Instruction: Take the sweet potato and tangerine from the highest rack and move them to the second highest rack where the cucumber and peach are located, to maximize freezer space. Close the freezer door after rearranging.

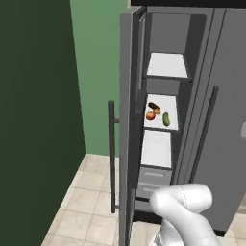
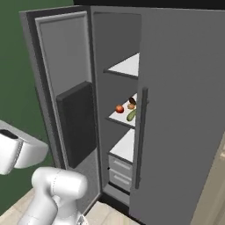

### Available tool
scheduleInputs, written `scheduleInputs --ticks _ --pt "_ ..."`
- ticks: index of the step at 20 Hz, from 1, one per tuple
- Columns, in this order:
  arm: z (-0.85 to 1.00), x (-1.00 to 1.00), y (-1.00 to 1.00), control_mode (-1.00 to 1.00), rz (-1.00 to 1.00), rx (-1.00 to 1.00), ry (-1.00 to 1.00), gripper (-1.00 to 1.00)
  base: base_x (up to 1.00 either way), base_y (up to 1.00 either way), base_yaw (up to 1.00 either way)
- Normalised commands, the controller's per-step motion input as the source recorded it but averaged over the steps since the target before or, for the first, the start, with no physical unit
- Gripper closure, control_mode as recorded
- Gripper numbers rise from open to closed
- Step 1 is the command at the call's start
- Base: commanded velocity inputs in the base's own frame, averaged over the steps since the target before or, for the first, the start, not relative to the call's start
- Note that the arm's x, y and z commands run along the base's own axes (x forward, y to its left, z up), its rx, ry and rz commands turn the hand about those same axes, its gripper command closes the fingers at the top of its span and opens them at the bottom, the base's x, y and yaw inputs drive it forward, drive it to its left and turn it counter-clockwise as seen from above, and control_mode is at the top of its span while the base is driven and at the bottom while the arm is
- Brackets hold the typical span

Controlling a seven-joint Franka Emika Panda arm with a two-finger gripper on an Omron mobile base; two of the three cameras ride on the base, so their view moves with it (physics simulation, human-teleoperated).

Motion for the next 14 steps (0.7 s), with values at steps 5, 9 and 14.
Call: scheduleInputs --ticks 5,9,14 --pt "0.0 0.0 0.0 1.0 0.0 0.0 0.0 -1.0 -0.03 1.0 -0.22" --pt "0.0 0.0 0.0 1.0 0.0 0.0 0.0 -1.0 0.17 1.0 -0.41" --pt "0.0 0.0 0.0 1.0 0.0 0.0 0.0 -1.0 0.23 1.0 -0.69"
